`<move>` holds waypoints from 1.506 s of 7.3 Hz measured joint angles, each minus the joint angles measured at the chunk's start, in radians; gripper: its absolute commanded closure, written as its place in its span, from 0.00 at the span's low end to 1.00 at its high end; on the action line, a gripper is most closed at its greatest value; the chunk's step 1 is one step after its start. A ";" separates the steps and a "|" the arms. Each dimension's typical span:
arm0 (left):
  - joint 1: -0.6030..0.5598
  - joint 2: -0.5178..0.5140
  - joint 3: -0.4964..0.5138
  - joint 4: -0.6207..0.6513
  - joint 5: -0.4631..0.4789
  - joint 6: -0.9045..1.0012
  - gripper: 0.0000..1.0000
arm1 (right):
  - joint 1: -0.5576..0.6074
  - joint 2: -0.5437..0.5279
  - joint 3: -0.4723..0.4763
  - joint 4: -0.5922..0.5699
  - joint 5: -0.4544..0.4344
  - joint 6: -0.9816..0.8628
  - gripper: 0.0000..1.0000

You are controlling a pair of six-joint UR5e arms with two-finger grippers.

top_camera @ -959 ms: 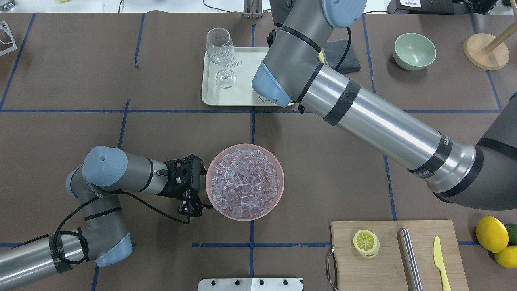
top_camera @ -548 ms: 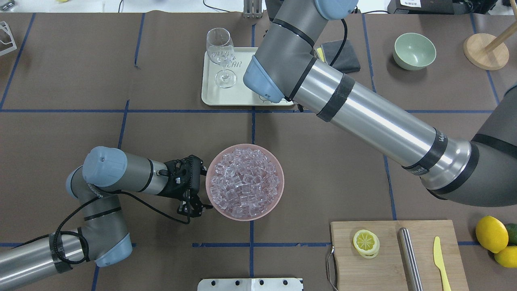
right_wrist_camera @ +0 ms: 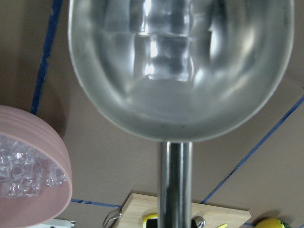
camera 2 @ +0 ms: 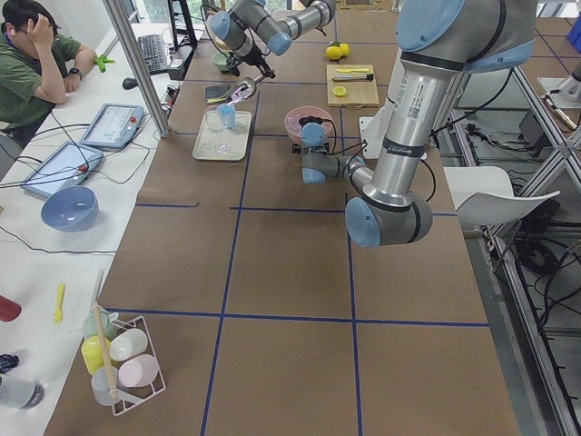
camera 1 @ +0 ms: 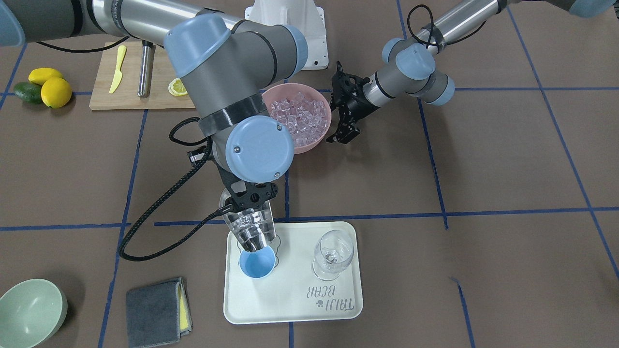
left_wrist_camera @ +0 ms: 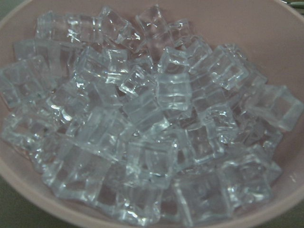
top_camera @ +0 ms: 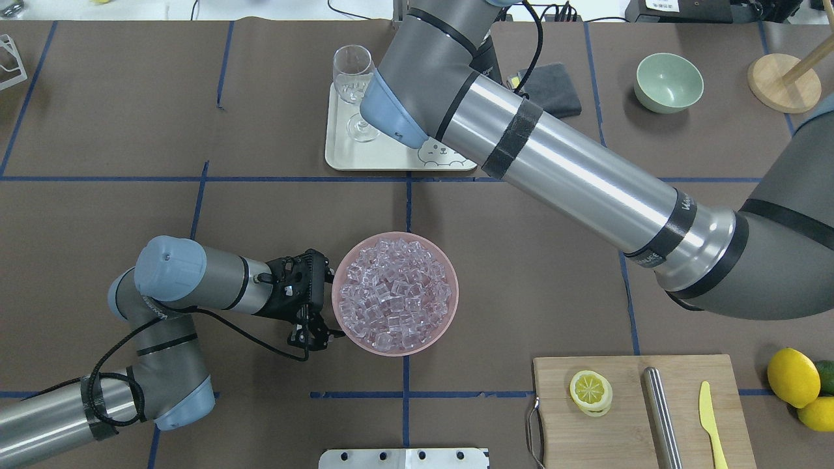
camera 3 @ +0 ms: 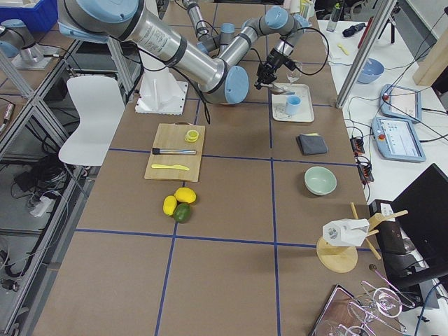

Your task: Put ice in cup with scoop

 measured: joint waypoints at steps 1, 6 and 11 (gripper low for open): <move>0.000 0.000 0.000 0.000 0.000 -0.001 0.00 | 0.003 0.004 -0.006 -0.016 -0.005 -0.006 1.00; 0.000 -0.001 -0.002 -0.002 0.000 -0.002 0.00 | 0.022 0.029 -0.020 -0.090 -0.037 -0.052 1.00; 0.001 0.000 0.000 -0.002 0.000 -0.002 0.00 | 0.021 0.030 -0.019 -0.091 -0.048 -0.057 1.00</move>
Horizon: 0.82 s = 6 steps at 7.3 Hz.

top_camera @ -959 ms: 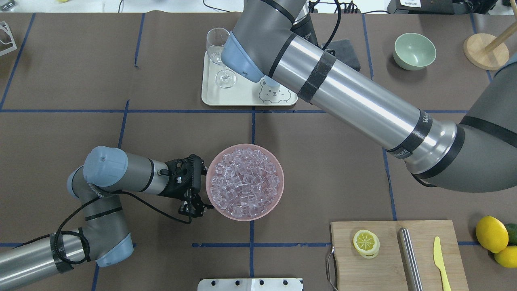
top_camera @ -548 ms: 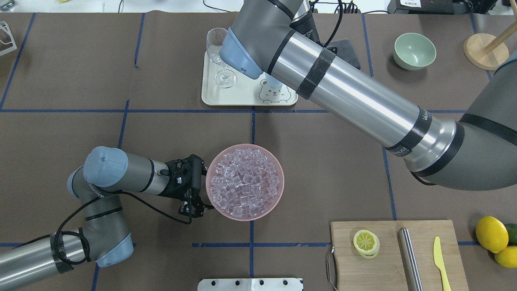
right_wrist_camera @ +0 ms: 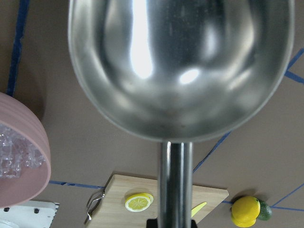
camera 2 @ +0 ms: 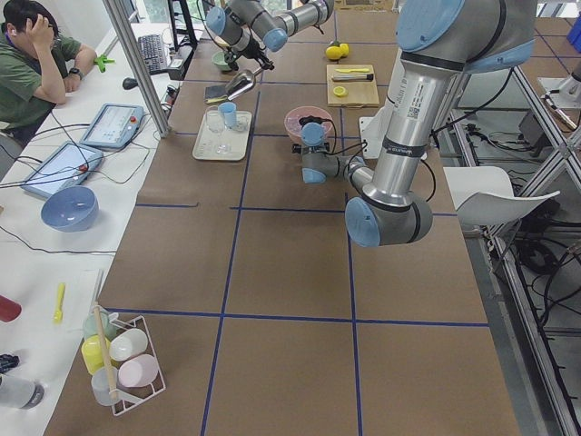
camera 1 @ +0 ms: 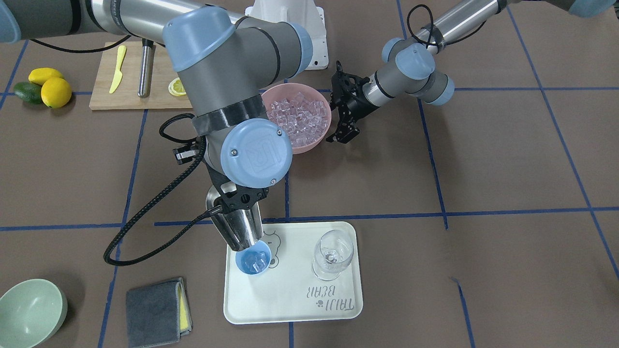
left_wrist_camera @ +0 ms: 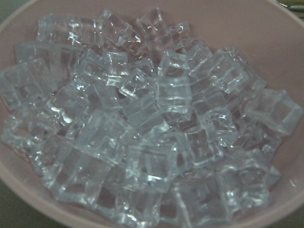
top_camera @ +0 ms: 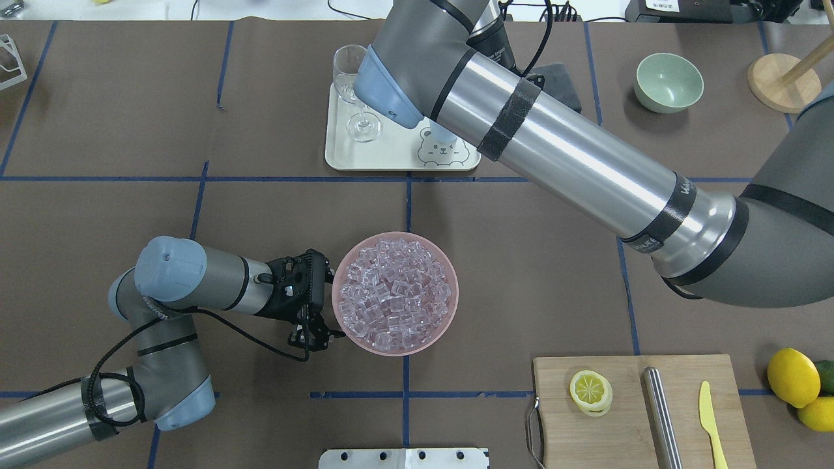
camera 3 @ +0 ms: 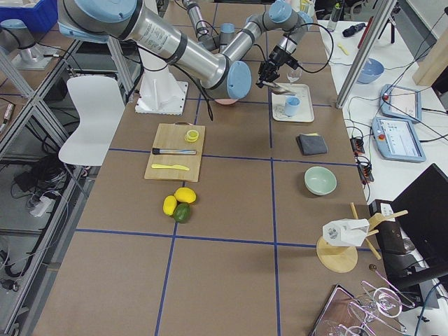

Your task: Put ice in cup with scoop

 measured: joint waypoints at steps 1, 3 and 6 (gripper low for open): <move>0.000 0.000 0.000 0.000 0.000 0.000 0.00 | 0.000 0.000 0.001 0.000 -0.003 0.000 1.00; 0.000 0.000 -0.002 0.000 0.000 0.000 0.00 | 0.000 -0.004 0.019 0.000 -0.004 -0.002 1.00; -0.007 0.002 -0.005 -0.003 0.000 -0.002 0.00 | 0.015 -0.091 0.189 0.004 0.017 -0.002 1.00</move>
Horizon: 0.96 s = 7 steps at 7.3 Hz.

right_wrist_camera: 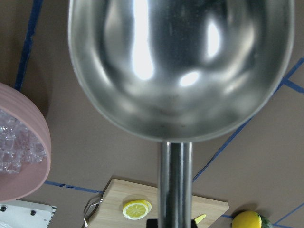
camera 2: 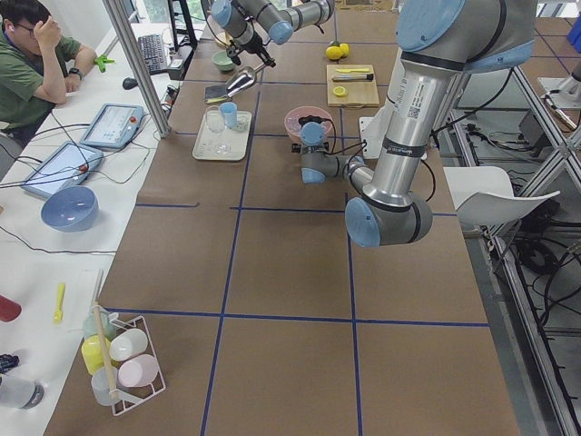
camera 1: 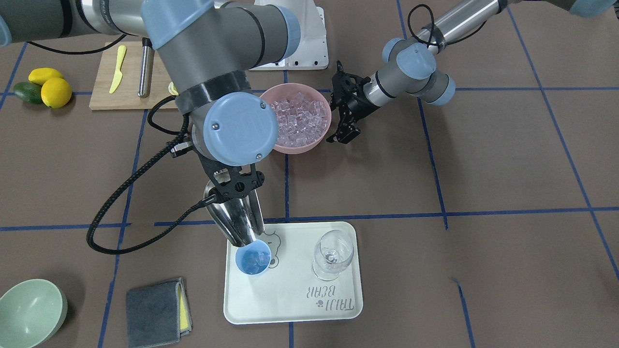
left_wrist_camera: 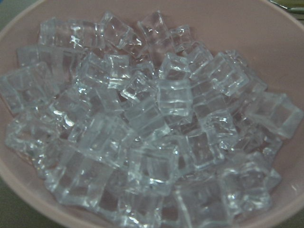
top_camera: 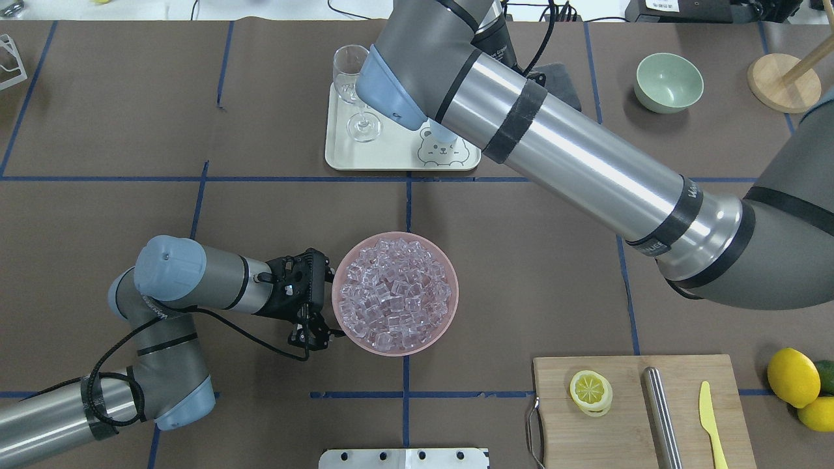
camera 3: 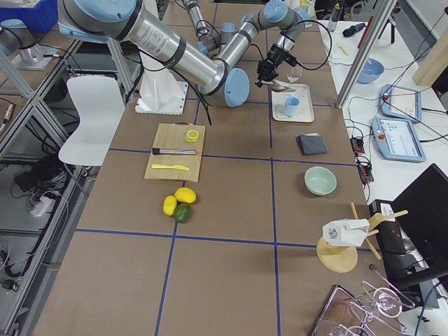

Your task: Put ice in cup with scoop

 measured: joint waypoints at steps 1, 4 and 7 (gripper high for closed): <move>-0.005 0.000 -0.001 -0.001 0.000 -0.001 0.00 | 0.020 -0.061 0.105 0.003 0.020 0.006 1.00; -0.033 0.008 -0.018 0.000 -0.009 -0.001 0.00 | 0.097 -0.304 0.446 0.048 0.074 0.060 1.00; -0.124 0.055 -0.059 0.021 -0.073 -0.002 0.00 | 0.114 -0.570 0.669 0.223 0.080 0.245 1.00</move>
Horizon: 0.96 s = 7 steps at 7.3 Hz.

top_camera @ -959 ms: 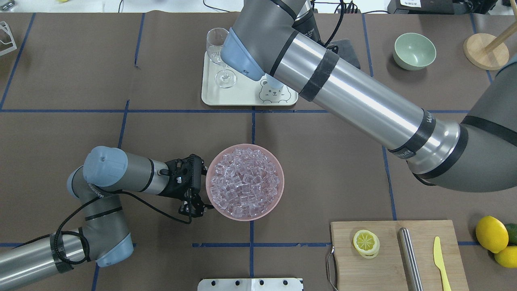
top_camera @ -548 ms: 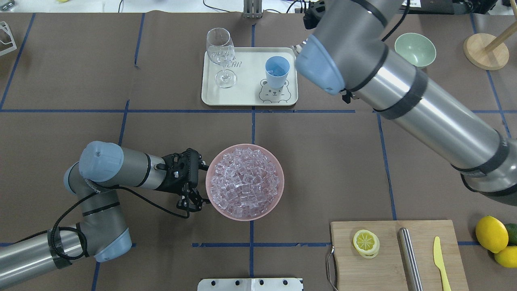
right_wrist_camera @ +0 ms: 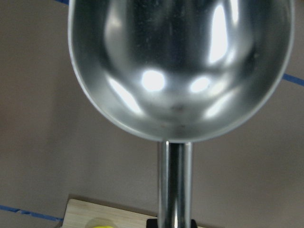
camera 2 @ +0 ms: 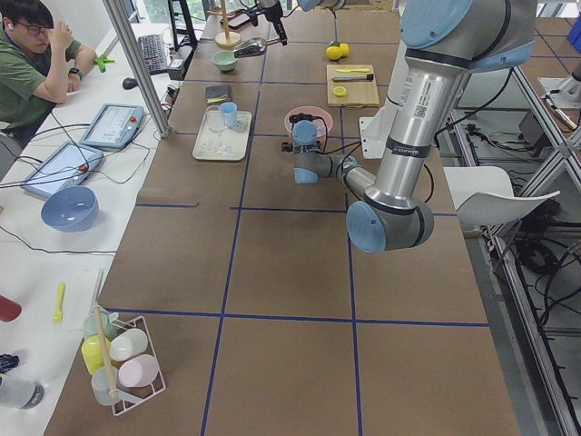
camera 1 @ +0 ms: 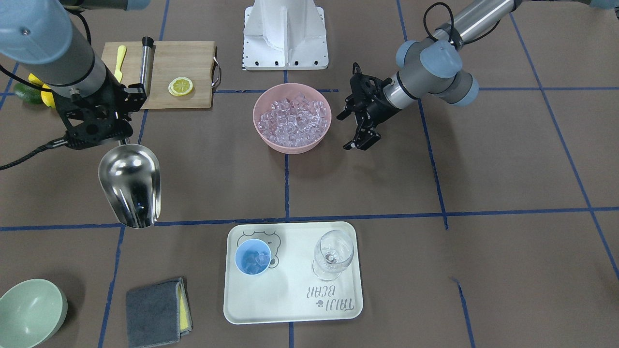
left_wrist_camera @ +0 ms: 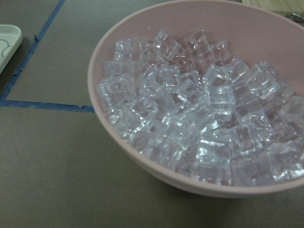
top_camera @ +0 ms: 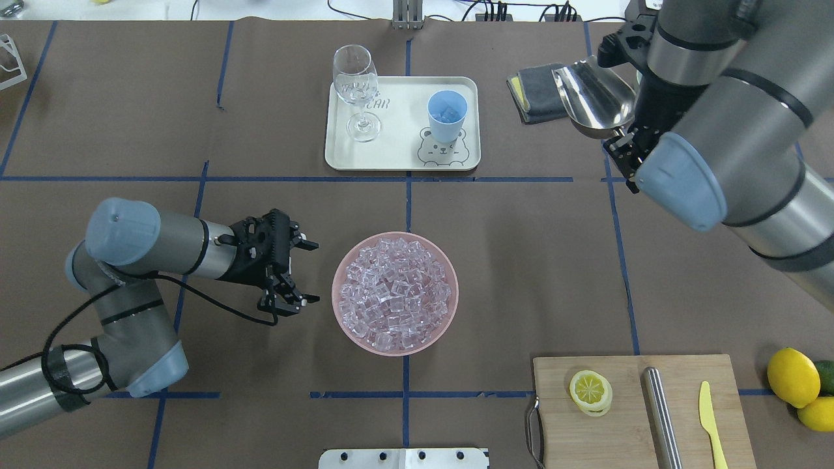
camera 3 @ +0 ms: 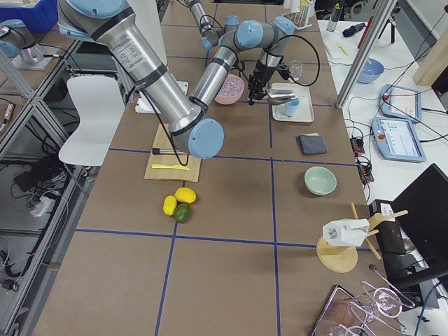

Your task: Put ice in cup with scoop

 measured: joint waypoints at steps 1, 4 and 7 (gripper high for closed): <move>-0.070 0.017 -0.008 0.036 -0.079 0.000 0.00 | 0.000 -0.086 0.050 0.070 0.000 0.047 1.00; -0.316 0.042 -0.025 0.263 -0.289 0.001 0.00 | 0.002 -0.263 0.118 0.225 0.001 0.083 1.00; -0.542 0.063 -0.019 0.526 -0.352 0.011 0.00 | 0.002 -0.311 0.139 0.254 0.004 0.081 1.00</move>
